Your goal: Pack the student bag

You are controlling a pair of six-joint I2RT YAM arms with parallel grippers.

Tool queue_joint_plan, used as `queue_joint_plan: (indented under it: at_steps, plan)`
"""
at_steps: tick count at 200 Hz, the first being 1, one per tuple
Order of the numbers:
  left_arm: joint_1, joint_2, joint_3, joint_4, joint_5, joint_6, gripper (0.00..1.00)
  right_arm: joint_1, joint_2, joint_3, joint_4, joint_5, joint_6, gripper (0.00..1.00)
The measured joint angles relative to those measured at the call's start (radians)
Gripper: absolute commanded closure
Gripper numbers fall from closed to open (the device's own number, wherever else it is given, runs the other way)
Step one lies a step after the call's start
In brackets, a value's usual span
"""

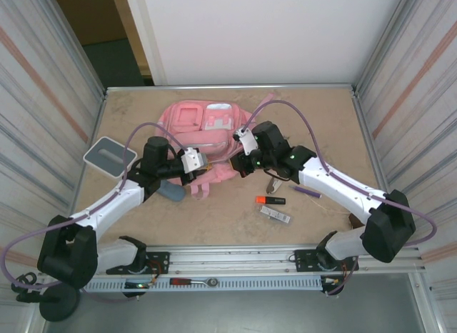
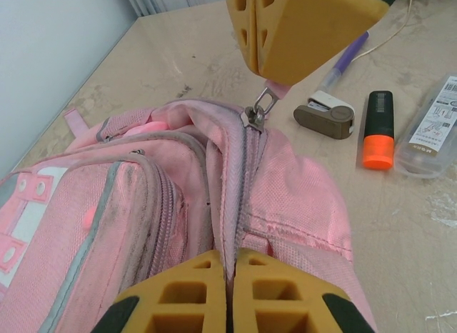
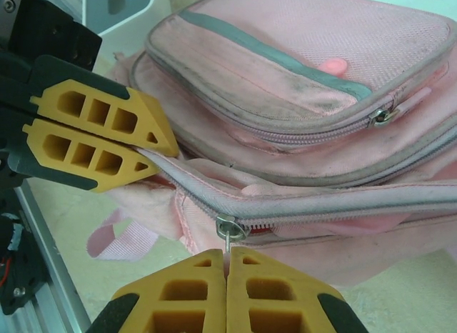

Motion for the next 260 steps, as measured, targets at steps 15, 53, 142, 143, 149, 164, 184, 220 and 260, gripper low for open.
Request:
queue_joint_plan:
  at_steps: [15, 53, 142, 143, 149, 164, 184, 220, 260]
  plan:
    - [0.0, 0.0, 0.0, 0.0, 0.0, -0.003, 1.0, 0.0, 0.004, 0.0, 0.0, 0.011, 0.003, 1.0]
    - [-0.011, 0.0, 0.0, 0.003, -0.034, -0.006, 1.0, -0.029, 0.007, -0.008, 0.005, 0.011, 0.05, 1.0]
    - [-0.045, 0.001, -0.005, 0.024, -0.079, -0.014, 1.0, -0.012, 0.042, -0.02, 0.024, -0.077, 0.103, 0.85]
    - [-0.045, 0.001, -0.006, 0.024, -0.078, -0.014, 1.0, -0.012, 0.044, -0.019, 0.023, -0.081, 0.103, 0.84]
    - [-0.045, 0.001, -0.011, 0.024, -0.078, -0.013, 1.0, -0.015, 0.052, -0.019, 0.016, -0.098, 0.098, 0.8]
    - [-0.045, 0.001, -0.014, 0.024, -0.078, -0.013, 1.0, -0.035, 0.054, -0.029, -0.006, -0.158, 0.103, 0.63]
    - [-0.045, 0.0, -0.016, 0.038, -0.076, -0.013, 1.0, -0.124, 0.01, -0.085, 0.021, -0.231, 0.15, 0.53]
    - [-0.045, 0.001, -0.023, 0.058, -0.075, -0.013, 1.0, -0.299, -0.047, -0.139, 0.052, -0.2, 0.296, 0.45]
    - [-0.05, 0.001, -0.025, 0.061, -0.076, -0.012, 1.0, -0.306, 0.036, -0.121, 0.086, -0.187, 0.387, 0.36]
